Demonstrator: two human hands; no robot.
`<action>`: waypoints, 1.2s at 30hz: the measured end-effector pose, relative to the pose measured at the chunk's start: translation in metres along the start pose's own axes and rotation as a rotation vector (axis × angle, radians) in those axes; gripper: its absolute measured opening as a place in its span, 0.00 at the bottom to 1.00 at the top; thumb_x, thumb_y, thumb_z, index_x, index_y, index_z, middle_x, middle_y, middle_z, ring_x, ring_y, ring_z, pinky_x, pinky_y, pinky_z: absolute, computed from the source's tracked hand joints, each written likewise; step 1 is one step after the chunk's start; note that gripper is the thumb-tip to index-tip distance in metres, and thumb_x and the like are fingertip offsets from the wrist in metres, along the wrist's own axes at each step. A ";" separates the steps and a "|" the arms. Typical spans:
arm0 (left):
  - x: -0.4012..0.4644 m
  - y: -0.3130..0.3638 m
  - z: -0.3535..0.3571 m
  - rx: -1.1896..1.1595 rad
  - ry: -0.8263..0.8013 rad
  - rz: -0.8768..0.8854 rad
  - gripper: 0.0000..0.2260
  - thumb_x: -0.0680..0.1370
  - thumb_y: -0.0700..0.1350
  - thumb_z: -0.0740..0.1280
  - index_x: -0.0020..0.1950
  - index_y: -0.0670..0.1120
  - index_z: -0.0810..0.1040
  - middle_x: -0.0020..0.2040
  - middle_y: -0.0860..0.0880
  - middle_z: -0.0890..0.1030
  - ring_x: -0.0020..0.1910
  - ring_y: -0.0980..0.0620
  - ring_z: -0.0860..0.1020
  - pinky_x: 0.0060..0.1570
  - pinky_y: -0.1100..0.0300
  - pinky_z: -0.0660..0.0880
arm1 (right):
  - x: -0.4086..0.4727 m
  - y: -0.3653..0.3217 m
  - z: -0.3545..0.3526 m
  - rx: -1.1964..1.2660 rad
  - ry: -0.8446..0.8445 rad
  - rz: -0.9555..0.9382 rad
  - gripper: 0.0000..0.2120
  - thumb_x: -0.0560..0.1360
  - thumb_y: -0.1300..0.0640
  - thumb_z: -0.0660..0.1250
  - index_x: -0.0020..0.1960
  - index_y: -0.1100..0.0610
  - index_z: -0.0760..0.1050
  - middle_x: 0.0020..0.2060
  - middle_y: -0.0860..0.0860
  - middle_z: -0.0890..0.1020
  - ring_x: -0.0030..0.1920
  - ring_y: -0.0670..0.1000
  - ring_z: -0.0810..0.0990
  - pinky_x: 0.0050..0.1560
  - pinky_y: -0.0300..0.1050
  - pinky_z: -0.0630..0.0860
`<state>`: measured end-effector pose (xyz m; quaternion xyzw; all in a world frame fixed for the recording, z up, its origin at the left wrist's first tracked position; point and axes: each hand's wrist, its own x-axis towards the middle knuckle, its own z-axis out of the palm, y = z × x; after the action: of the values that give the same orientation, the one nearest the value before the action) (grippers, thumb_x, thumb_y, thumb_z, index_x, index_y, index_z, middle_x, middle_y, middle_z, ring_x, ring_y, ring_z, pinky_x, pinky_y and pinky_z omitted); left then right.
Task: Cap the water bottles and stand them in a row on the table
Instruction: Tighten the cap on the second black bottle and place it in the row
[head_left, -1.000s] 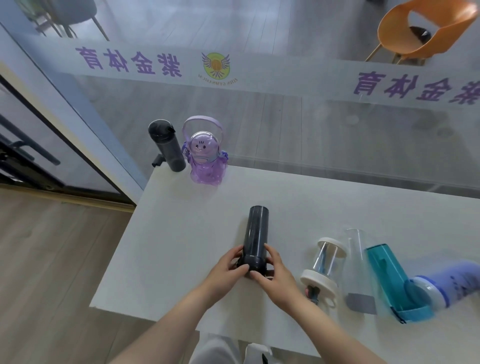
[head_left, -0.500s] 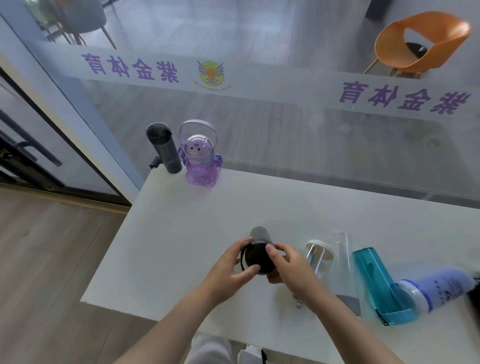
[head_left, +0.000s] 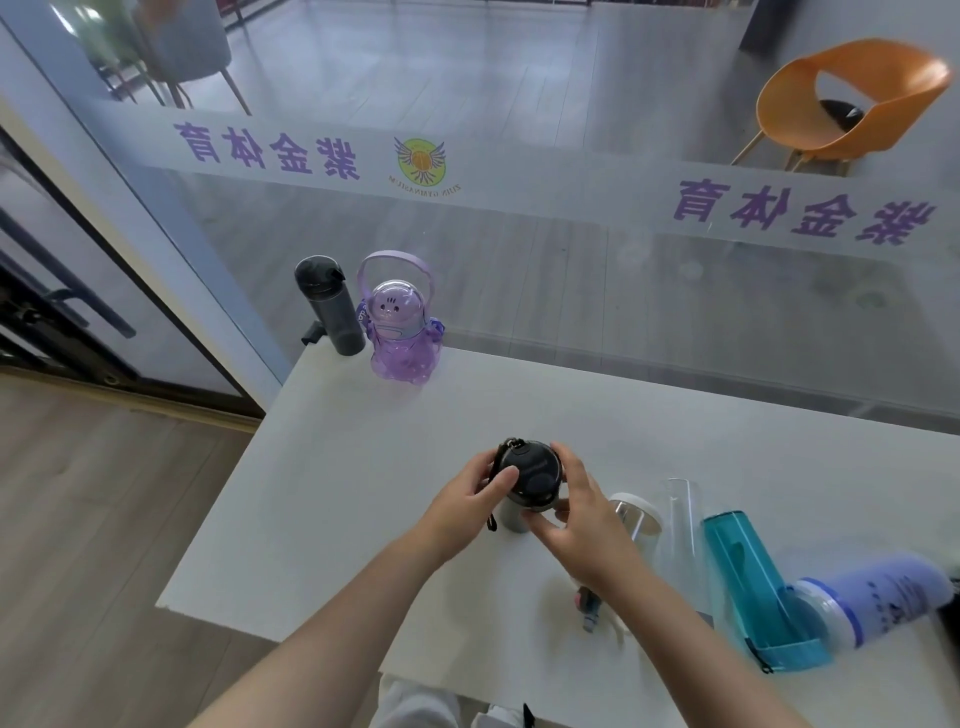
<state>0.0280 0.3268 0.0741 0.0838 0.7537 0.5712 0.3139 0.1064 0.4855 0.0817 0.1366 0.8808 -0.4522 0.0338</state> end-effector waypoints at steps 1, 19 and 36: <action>-0.001 -0.002 0.001 -0.027 0.001 -0.006 0.15 0.81 0.54 0.61 0.67 0.58 0.70 0.62 0.59 0.79 0.58 0.68 0.76 0.55 0.65 0.73 | 0.000 0.002 0.001 0.006 0.013 -0.008 0.36 0.70 0.44 0.71 0.73 0.42 0.56 0.60 0.44 0.71 0.55 0.46 0.77 0.58 0.44 0.76; 0.034 -0.023 0.005 0.074 0.112 0.125 0.29 0.76 0.38 0.69 0.66 0.66 0.63 0.63 0.60 0.75 0.62 0.62 0.74 0.58 0.71 0.71 | 0.049 -0.007 0.020 0.083 0.173 -0.145 0.36 0.71 0.53 0.74 0.72 0.43 0.58 0.60 0.45 0.70 0.56 0.41 0.73 0.57 0.43 0.77; 0.172 0.018 -0.060 -0.326 0.109 0.017 0.18 0.80 0.29 0.58 0.66 0.44 0.70 0.53 0.47 0.77 0.43 0.62 0.82 0.42 0.66 0.78 | 0.201 -0.046 0.028 0.127 0.270 -0.137 0.35 0.70 0.54 0.75 0.71 0.49 0.61 0.63 0.52 0.70 0.60 0.49 0.73 0.57 0.46 0.75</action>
<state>-0.1458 0.3675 0.0346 0.0068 0.6662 0.6923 0.2771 -0.1013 0.4795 0.0648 0.1376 0.8542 -0.4858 -0.1244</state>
